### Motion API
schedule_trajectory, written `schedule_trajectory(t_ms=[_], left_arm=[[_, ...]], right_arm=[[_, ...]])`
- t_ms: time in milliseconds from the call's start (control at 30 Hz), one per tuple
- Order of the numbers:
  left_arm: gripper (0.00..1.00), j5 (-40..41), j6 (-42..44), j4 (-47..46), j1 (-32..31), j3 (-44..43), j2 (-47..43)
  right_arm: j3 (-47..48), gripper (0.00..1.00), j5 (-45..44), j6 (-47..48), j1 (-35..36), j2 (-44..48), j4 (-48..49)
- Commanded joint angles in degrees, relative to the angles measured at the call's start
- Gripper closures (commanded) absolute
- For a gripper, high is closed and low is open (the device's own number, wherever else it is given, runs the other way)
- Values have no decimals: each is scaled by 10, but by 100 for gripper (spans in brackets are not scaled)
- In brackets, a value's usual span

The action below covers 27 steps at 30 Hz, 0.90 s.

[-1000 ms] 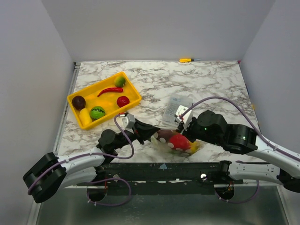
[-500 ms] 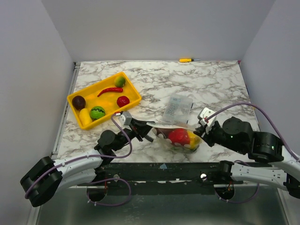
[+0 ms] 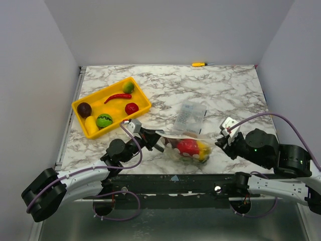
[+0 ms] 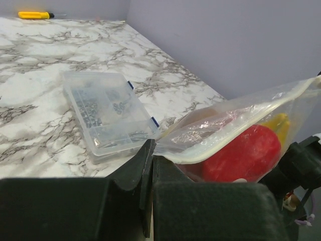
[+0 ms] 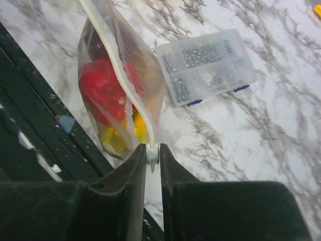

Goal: Place the food in the zip-top bag and seal the zipper
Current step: Zip the zipper food storage bag at the center of the board, then place the zipper food storage bag at the center of the board.

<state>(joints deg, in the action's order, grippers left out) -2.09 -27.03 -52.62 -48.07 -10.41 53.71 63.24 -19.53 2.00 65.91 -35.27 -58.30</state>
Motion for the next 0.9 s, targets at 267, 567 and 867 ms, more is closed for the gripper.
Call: schedule_trajectory(t_ms=[267, 567, 867], left_arm=[[100, -23, -4, -3, 11, -4, 10], [100, -53, -13, 31, 11, -27, -7], [100, -56, -33, 71, 12, -32, -43]], right_arm=[[50, 44, 10, -50, -3, -47, 51], [29, 43, 65, -43, -3, -215, 149], [20, 43, 47, 32, -3, -297, 204]])
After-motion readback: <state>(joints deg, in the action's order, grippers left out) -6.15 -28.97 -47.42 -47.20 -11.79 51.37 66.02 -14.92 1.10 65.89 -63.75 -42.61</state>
